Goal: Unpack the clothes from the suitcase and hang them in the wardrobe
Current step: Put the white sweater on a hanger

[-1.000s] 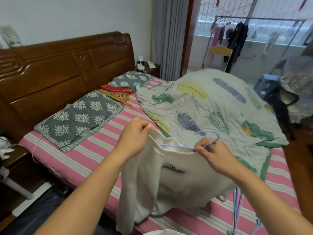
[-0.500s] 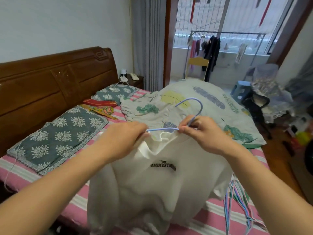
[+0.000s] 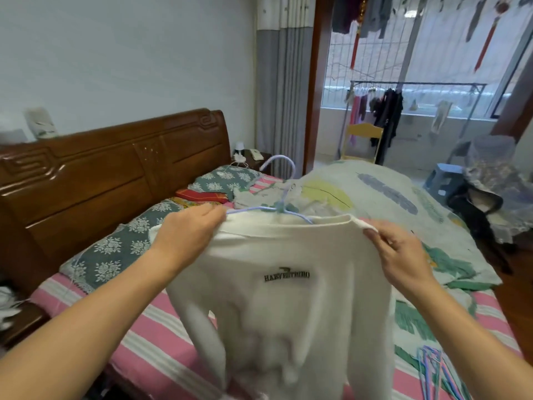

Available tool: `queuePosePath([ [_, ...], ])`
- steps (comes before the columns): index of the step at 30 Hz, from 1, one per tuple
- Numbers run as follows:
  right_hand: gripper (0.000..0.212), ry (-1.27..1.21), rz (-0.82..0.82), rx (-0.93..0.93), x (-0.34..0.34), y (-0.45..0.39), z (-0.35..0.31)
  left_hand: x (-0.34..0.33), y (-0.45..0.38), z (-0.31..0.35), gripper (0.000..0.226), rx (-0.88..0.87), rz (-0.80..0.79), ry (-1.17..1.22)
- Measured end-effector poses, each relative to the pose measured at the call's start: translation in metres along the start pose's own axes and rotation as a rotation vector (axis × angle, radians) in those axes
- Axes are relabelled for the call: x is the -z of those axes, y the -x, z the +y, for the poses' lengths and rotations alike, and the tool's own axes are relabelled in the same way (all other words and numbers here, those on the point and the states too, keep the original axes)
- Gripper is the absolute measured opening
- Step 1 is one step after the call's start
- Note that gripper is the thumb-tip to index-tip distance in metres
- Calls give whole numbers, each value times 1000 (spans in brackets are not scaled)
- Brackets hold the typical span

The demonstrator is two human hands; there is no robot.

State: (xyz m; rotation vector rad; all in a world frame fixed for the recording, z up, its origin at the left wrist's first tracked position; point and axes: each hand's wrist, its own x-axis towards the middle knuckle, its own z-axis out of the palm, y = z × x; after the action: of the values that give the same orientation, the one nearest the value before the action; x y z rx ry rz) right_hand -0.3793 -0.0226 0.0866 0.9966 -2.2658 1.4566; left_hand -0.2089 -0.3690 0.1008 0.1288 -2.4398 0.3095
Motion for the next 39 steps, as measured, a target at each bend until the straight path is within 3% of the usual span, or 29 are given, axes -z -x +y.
queuePosePath([
  [3, 37, 135, 193, 280, -14, -7, -16, 15, -20, -5, 16, 231, 28, -60],
  [6, 40, 409, 43, 611, -26, -13, -19, 45, -41, -13, 22, 301, 122, 7],
  [7, 46, 446, 11, 605, -23, -22, -19, 56, -43, -18, 21, 276, 174, 17],
  [10, 58, 371, -12, 252, -16, -65, -36, 91, -44, -33, 18, 266, 241, 22],
  [12, 52, 326, -173, 174, -28, -94, -42, 107, -45, -36, 19, 305, 234, 28],
  [14, 34, 235, -187, 216, -45, -111, -48, 121, -40, -38, 18, 331, 203, 11],
  [17, 34, 84, -45, 291, -61, -115, -63, 145, -12, -44, 18, 356, 158, -5],
  [19, 29, -12, -34, 356, -72, -110, -80, 161, 14, -43, 21, 379, 161, -67],
  [25, 15, -239, -247, 498, -94, -87, -130, 201, 83, 1, 34, 586, 171, -272],
  [29, 14, -371, -448, 479, -109, -68, -140, 237, 126, 41, 31, 719, 173, -381],
  [34, 19, -515, -340, 341, -131, -10, -148, 283, 182, 87, 32, 727, 59, -680],
  [36, 22, -481, -268, 480, -138, 13, -154, 298, 206, 97, 34, 781, 3, -814],
  [39, 25, -376, -218, 856, -157, 57, -160, 323, 238, 110, 30, 917, -31, -928],
])
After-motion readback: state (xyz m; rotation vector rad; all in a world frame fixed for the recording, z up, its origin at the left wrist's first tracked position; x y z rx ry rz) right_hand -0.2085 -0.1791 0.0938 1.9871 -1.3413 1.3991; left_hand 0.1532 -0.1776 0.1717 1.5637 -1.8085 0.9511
